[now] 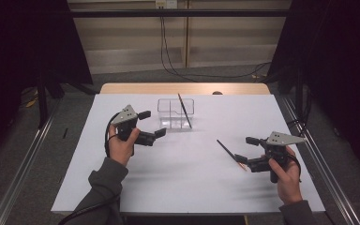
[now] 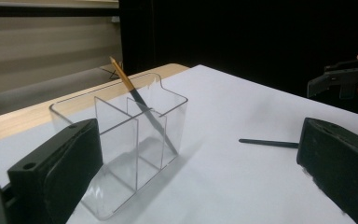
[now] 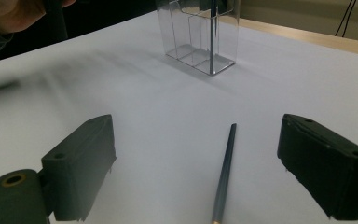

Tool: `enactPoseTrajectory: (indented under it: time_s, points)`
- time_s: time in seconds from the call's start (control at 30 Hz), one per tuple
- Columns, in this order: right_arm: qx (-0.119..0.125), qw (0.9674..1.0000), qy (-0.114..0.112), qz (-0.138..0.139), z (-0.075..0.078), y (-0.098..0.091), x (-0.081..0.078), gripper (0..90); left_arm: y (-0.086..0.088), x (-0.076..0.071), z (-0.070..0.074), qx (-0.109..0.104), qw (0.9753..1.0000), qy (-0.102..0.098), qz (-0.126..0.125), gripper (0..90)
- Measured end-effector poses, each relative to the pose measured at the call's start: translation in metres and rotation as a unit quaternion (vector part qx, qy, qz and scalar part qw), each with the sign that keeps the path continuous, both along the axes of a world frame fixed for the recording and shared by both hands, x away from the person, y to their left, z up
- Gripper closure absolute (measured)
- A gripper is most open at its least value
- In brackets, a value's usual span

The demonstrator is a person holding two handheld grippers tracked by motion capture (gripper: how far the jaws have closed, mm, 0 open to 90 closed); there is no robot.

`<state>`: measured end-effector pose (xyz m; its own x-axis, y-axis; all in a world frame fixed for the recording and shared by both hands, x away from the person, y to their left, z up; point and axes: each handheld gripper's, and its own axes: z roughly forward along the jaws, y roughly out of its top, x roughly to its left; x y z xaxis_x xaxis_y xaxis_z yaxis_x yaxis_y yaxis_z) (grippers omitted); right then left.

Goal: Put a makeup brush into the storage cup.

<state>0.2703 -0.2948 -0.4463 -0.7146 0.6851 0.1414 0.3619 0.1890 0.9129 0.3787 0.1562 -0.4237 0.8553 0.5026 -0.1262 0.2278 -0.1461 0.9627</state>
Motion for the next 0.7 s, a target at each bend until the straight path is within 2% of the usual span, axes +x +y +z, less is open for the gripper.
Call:
enactPoseTrajectory:
  time_s: [0.1, 0.6, 0.63, 0.67, 0.7]
  points:
    - [-0.001, 1.0000, 0.003, 0.002, 0.000, 0.000, 0.000, 10.6, 0.006, -0.003, -0.001, -0.001, 1.0000, -0.001, 0.009, 0.0]
    - [-0.001, 1.0000, 0.002, 0.005, 0.000, 0.001, 0.001, 10.6, 0.029, -0.014, -0.008, 0.001, 0.9999, 0.004, 0.016, 0.0]
    - [-0.001, 1.0000, 0.001, 0.003, 0.000, 0.001, 0.001, 10.6, 0.031, -0.016, -0.009, -0.001, 0.9998, 0.004, 0.022, 0.0]
    - [-0.001, 1.0000, 0.001, 0.005, 0.000, 0.001, 0.001, 10.6, 0.032, -0.016, -0.010, -0.001, 0.9999, 0.003, 0.015, 0.0]
    - [-0.001, 1.0000, 0.001, 0.005, 0.000, 0.001, 0.001, 10.6, 0.034, -0.017, -0.010, 0.003, 0.9998, 0.000, 0.022, 0.0]
